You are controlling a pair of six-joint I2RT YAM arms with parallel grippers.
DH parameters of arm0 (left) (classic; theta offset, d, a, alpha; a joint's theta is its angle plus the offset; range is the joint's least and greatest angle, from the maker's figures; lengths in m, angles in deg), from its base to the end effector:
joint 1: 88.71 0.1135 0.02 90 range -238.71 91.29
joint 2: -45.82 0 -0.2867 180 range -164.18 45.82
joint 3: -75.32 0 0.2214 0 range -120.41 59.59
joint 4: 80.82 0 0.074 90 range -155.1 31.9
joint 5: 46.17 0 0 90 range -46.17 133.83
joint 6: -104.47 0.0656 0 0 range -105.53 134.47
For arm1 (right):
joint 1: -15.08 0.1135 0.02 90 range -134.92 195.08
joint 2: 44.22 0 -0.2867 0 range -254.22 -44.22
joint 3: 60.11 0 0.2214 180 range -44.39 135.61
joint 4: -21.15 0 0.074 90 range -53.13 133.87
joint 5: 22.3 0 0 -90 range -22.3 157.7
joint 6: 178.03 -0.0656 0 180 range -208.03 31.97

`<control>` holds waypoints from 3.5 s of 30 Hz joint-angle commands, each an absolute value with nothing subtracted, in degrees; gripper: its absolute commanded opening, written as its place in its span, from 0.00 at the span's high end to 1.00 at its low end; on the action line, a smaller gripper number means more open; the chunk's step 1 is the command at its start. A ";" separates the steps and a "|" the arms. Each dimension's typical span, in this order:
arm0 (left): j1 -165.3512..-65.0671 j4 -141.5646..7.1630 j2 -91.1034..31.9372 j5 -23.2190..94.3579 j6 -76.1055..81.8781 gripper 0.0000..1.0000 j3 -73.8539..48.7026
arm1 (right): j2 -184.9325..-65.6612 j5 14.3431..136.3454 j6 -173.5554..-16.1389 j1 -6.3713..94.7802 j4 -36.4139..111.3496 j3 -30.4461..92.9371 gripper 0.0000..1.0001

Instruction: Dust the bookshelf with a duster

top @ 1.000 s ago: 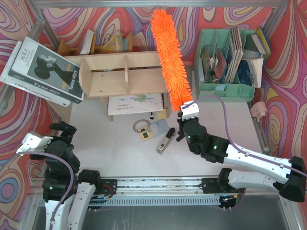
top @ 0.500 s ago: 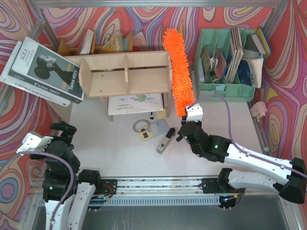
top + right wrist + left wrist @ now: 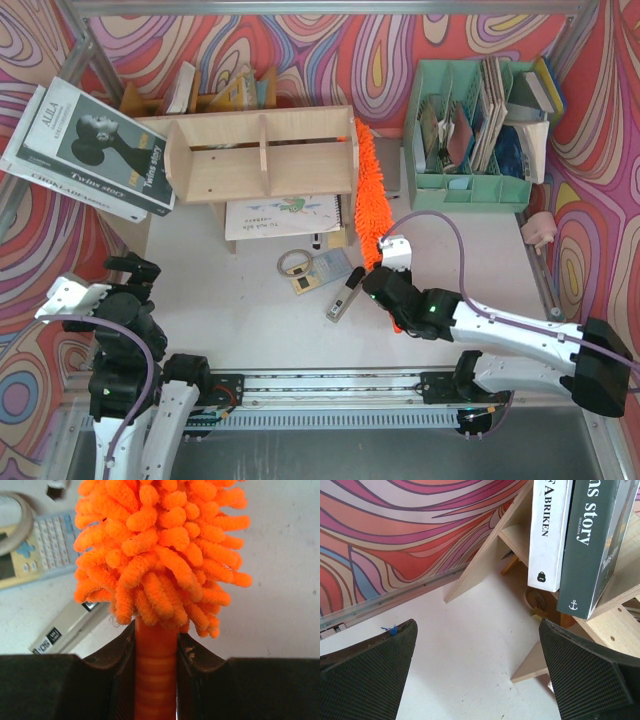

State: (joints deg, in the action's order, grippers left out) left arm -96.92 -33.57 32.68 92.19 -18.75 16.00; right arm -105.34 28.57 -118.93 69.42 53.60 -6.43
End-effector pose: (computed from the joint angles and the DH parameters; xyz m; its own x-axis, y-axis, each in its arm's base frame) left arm 0.0186 0.0469 0.3362 0.3377 -0.4165 -0.8441 -0.5494 0.6409 -0.5361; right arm 0.1484 0.1358 0.2558 -0.4995 -0.0128 -0.8662 -0.1066 0.9932 0.0467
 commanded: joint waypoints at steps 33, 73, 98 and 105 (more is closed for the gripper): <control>-97.06 -36.05 31.41 90.02 -17.70 0.02 17.32 | -102.43 26.65 -121.42 69.58 53.47 -5.58 1.00; -97.06 -36.09 30.09 88.38 -17.44 0.01 16.97 | -97.34 26.20 -114.76 69.59 53.79 2.74 1.00; -96.88 -36.01 28.90 87.69 -17.61 0.02 16.70 | -99.71 24.84 -113.68 69.58 51.25 1.41 1.00; -96.80 -35.92 29.13 87.75 -17.70 0.02 16.77 | -100.35 27.84 -119.12 69.63 51.50 -3.28 1.00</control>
State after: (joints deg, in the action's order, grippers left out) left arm -96.92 -35.16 29.14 87.97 -18.31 16.63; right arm -100.92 27.61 -116.76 69.45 53.56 0.08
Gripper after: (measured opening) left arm 0.985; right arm 0.329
